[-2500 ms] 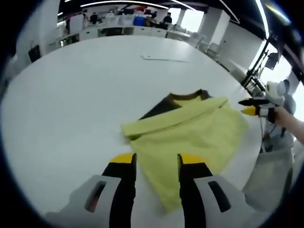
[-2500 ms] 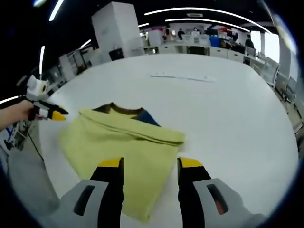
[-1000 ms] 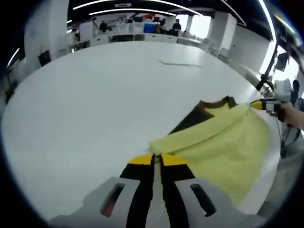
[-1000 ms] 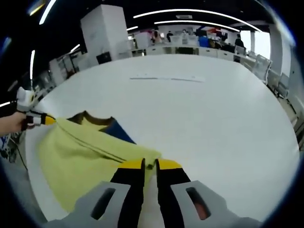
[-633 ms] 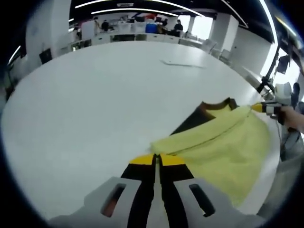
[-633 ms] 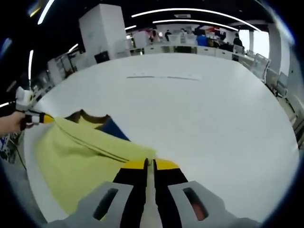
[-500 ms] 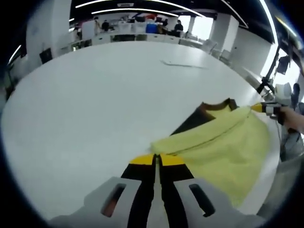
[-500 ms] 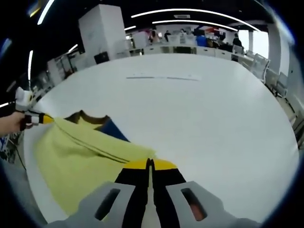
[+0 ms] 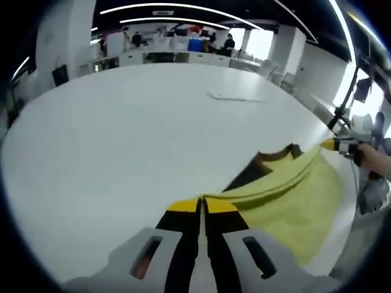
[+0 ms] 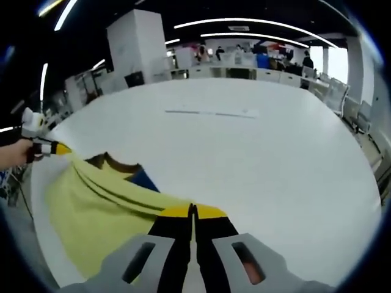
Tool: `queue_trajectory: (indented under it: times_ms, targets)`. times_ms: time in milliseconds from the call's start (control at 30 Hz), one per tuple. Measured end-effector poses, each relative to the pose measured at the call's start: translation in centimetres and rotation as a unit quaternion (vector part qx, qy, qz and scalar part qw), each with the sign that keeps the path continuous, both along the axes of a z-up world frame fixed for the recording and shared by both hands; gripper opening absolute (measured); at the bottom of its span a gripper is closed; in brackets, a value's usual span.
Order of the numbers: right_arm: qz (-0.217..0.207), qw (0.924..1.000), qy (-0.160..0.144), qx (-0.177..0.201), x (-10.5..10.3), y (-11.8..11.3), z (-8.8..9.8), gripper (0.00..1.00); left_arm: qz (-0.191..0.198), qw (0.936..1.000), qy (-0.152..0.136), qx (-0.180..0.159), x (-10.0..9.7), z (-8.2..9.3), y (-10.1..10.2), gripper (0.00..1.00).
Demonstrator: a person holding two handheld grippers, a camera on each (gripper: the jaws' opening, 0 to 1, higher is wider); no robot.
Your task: Fold the garment on the visible template until the final outline fits inside the template.
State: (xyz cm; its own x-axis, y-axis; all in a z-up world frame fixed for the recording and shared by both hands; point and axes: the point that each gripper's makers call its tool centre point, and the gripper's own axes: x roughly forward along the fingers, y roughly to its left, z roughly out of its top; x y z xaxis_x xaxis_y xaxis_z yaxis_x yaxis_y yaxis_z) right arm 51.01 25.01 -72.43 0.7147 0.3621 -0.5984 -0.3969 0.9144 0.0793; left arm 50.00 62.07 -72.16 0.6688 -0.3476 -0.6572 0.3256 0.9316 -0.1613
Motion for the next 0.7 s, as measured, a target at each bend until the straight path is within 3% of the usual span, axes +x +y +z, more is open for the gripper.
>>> queue_trajectory:
  times_ms: [333, 600, 700]
  targets:
    - [-0.009, 1.0, -0.003, -0.004, 1.4, -1.0, 0.0, 0.01, 0.002, 1.0, 0.004, 0.002, 1.3, -0.8, 0.1, 0.0]
    - [0.0, 0.9998, 0.018, -0.006, 0.3, -1.1, -0.9, 0.01, 0.0, 0.9999, 0.014, 0.007, 2.3, -1.8, 0.0, 0.0]
    - [0.014, 0.9992, 0.022, -0.032, -0.2, -1.1, -1.3, 0.01, 0.003, 0.9998, 0.016, 0.009, 2.6, -2.2, 0.2, 0.0]
